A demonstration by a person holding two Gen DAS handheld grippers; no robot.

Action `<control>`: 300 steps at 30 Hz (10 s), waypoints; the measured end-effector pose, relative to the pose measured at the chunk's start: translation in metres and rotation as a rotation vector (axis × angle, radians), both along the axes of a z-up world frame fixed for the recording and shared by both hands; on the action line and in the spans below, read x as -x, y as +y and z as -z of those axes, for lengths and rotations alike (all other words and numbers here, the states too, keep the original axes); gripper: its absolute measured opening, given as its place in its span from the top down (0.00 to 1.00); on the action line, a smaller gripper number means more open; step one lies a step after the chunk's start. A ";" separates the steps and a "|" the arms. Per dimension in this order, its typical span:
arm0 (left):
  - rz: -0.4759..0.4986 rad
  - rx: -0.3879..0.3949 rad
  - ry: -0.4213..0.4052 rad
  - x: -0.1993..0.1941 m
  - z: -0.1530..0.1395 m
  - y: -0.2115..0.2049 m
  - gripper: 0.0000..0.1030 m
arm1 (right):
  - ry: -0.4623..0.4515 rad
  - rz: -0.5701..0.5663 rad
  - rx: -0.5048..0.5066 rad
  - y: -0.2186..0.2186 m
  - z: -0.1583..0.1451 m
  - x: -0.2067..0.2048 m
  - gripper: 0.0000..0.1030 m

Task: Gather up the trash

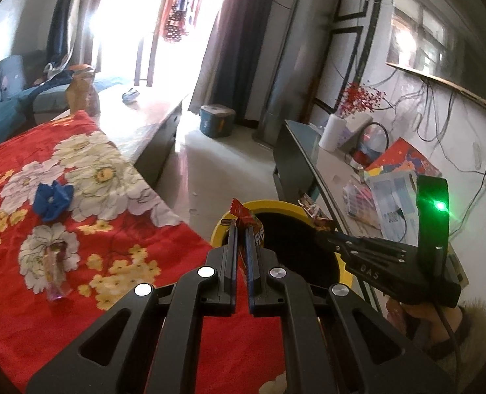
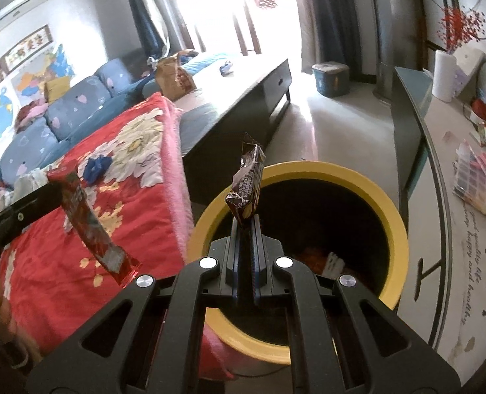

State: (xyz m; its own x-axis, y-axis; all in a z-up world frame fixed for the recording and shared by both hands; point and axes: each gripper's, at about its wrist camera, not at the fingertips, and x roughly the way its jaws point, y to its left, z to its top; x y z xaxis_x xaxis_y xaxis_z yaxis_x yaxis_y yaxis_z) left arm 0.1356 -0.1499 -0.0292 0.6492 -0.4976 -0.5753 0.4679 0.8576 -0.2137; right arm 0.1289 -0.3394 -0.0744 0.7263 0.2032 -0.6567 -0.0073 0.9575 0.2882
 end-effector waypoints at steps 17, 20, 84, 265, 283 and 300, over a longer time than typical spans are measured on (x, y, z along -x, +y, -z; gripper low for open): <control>0.100 -0.049 0.011 -0.004 0.024 -0.052 0.96 | 0.061 0.064 -0.039 -0.030 0.026 -0.001 0.97; 0.106 -0.058 0.021 -0.007 0.030 -0.058 0.96 | 0.075 0.069 -0.048 -0.034 0.032 -0.001 0.97; -0.467 -0.038 0.132 -0.051 0.045 0.149 0.19 | -0.092 -0.261 -0.030 0.114 -0.047 -0.039 0.42; 0.025 -0.115 0.102 -0.017 0.032 -0.052 0.06 | -0.073 0.181 -0.108 -0.057 -0.019 0.065 0.31; -0.194 -0.123 0.002 0.032 0.000 0.052 0.06 | -0.210 0.164 0.074 0.018 -0.055 0.104 0.11; -0.339 -0.121 -0.175 0.096 -0.016 0.117 0.06 | -0.507 0.163 0.211 0.097 -0.065 0.147 0.10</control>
State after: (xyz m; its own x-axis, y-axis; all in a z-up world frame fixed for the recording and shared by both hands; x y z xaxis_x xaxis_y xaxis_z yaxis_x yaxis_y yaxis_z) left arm 0.0400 -0.0331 -0.0133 0.8584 -0.1739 -0.4826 0.1748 0.9836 -0.0436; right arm -0.0182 -0.2421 -0.0094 0.9721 -0.0355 -0.2320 0.0577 0.9943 0.0899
